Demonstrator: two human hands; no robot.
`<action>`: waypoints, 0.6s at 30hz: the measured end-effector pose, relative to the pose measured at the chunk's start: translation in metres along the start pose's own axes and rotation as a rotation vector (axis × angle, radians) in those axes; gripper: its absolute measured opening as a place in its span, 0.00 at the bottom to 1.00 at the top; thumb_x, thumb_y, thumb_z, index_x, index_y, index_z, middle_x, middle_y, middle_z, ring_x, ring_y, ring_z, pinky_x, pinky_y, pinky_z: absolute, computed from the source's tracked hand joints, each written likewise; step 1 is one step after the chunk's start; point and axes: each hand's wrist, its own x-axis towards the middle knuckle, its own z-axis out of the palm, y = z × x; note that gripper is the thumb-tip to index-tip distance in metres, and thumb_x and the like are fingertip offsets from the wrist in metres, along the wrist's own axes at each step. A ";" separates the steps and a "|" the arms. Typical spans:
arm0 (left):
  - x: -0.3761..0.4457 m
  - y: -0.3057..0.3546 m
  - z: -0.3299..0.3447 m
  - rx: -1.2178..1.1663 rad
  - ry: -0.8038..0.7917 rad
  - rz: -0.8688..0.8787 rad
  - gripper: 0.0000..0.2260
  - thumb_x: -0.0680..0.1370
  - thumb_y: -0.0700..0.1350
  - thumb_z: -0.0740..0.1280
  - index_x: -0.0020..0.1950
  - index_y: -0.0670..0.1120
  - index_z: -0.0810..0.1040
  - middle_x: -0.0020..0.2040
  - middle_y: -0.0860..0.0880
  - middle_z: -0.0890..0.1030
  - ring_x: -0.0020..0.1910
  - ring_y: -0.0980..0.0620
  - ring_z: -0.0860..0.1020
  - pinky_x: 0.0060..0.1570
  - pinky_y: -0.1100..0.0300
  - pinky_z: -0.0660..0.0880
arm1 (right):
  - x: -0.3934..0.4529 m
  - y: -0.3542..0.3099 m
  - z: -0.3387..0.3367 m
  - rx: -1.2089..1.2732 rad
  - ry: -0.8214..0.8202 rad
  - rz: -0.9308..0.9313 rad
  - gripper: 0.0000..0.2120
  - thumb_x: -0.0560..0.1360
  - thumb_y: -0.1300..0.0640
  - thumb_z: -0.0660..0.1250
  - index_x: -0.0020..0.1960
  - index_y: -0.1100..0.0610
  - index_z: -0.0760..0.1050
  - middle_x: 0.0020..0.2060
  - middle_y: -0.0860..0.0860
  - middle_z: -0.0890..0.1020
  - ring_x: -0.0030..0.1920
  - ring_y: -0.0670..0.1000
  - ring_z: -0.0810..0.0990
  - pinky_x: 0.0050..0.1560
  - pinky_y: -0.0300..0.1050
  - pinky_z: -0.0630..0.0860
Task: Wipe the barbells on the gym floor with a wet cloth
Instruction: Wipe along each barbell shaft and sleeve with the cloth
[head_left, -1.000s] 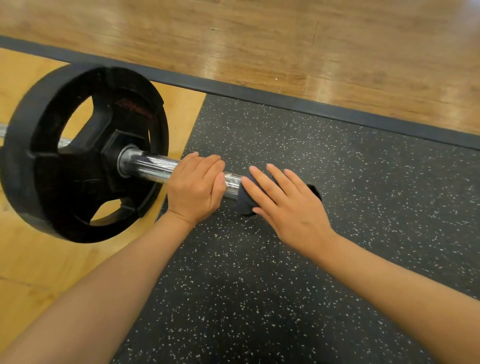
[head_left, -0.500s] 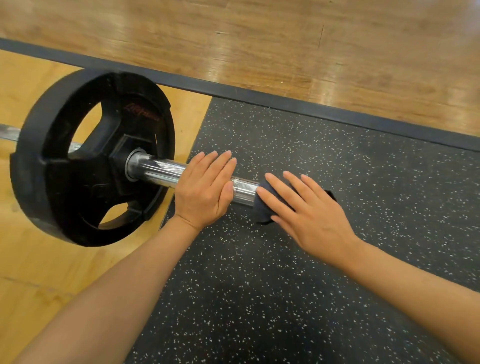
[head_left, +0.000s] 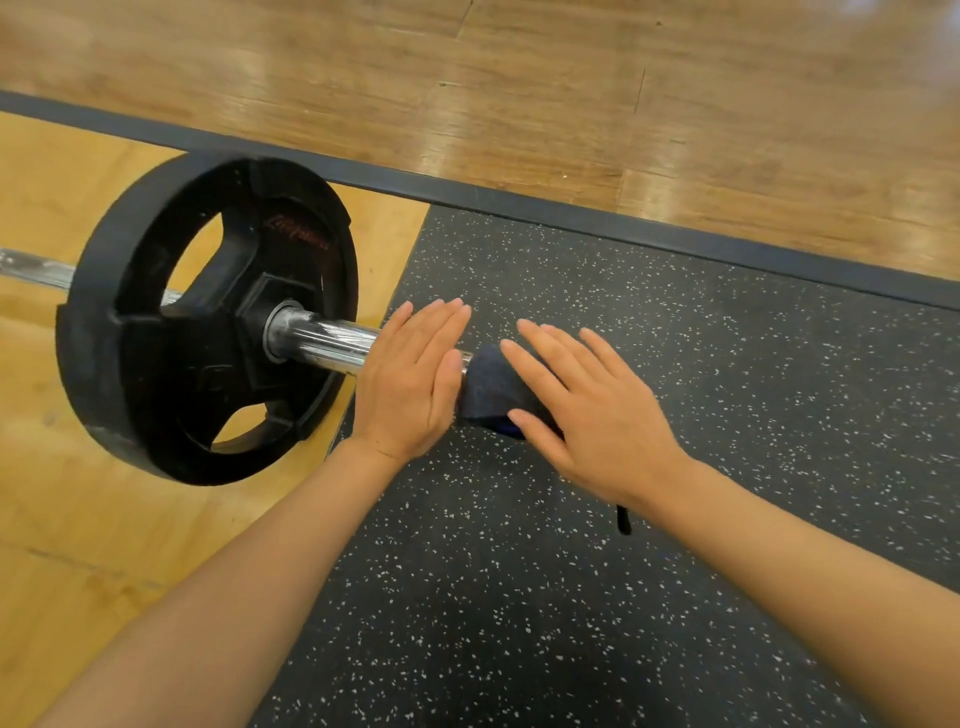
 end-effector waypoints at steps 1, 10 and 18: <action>0.000 0.003 -0.006 -0.036 -0.016 0.006 0.22 0.85 0.47 0.50 0.69 0.37 0.74 0.68 0.42 0.76 0.69 0.45 0.73 0.73 0.45 0.63 | -0.006 0.005 -0.005 0.007 0.016 0.006 0.28 0.82 0.43 0.54 0.76 0.57 0.67 0.75 0.57 0.68 0.73 0.58 0.69 0.72 0.61 0.65; -0.008 0.045 0.017 0.215 -0.177 0.258 0.21 0.85 0.49 0.52 0.73 0.41 0.71 0.71 0.42 0.73 0.70 0.42 0.72 0.71 0.43 0.64 | -0.050 0.037 0.009 -0.039 -0.004 -0.056 0.30 0.83 0.43 0.53 0.80 0.57 0.57 0.79 0.55 0.59 0.79 0.56 0.59 0.75 0.60 0.61; -0.020 0.002 -0.009 0.330 -0.083 0.190 0.19 0.82 0.44 0.57 0.70 0.38 0.74 0.67 0.39 0.77 0.67 0.40 0.74 0.71 0.40 0.65 | -0.041 0.036 0.017 -0.050 0.067 -0.118 0.28 0.84 0.45 0.51 0.80 0.57 0.55 0.79 0.55 0.60 0.78 0.57 0.61 0.75 0.59 0.61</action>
